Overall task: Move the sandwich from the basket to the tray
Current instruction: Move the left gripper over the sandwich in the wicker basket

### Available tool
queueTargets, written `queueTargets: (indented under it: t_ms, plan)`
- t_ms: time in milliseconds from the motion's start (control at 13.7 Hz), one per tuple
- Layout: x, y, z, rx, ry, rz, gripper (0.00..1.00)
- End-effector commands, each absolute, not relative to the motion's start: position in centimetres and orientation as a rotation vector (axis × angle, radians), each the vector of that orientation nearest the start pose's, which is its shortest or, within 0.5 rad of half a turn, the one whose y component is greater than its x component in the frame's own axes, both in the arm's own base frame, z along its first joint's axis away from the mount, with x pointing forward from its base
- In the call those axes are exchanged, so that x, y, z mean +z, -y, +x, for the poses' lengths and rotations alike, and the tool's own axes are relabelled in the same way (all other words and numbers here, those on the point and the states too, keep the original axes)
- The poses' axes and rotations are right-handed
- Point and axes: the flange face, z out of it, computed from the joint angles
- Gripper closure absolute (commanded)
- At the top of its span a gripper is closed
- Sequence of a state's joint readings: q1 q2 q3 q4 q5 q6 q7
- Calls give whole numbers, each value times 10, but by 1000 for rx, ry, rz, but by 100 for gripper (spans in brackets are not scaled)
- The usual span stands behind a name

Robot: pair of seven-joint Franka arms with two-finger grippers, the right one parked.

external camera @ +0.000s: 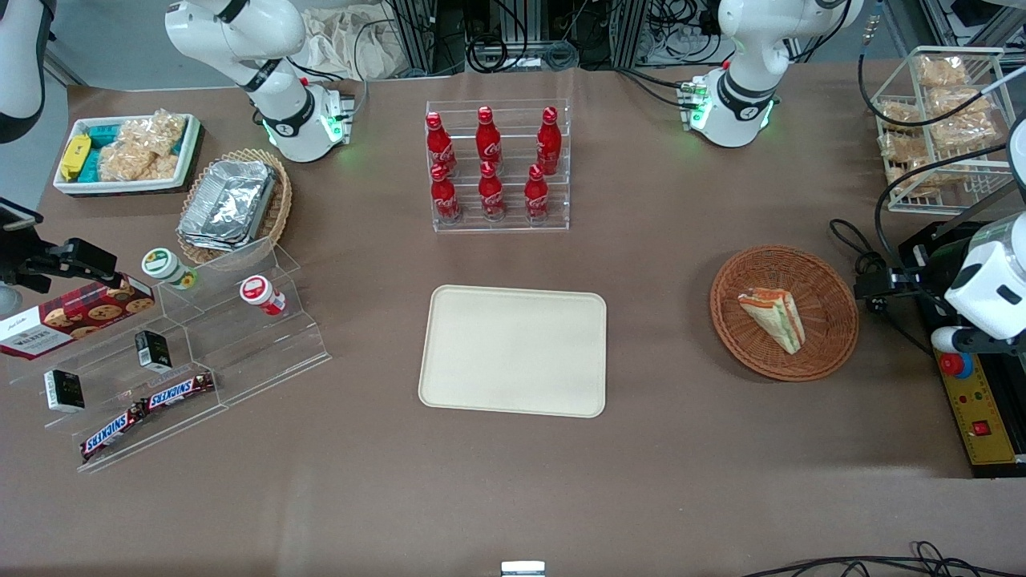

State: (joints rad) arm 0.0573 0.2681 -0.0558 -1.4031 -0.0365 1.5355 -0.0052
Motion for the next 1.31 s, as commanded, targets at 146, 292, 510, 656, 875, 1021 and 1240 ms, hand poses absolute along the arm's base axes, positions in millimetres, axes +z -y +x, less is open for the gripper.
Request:
queueTargets:
  t_ms: [146,292,510,656,875,1021,1240]
  plan:
    - [545,-1,631,193,30,-3181,1]
    - [539,-1,630,220,35,-3182,1]
    - [502,-2,609,361,39,-3155,1]
    - [470,-4,589,380,101,-3132,1]
    - [421,-6,564,289,331,-3078,1]
    - [391,-5,561,290,489,-3047,1]
    - [341,-5,560,267,749,-3000,1]
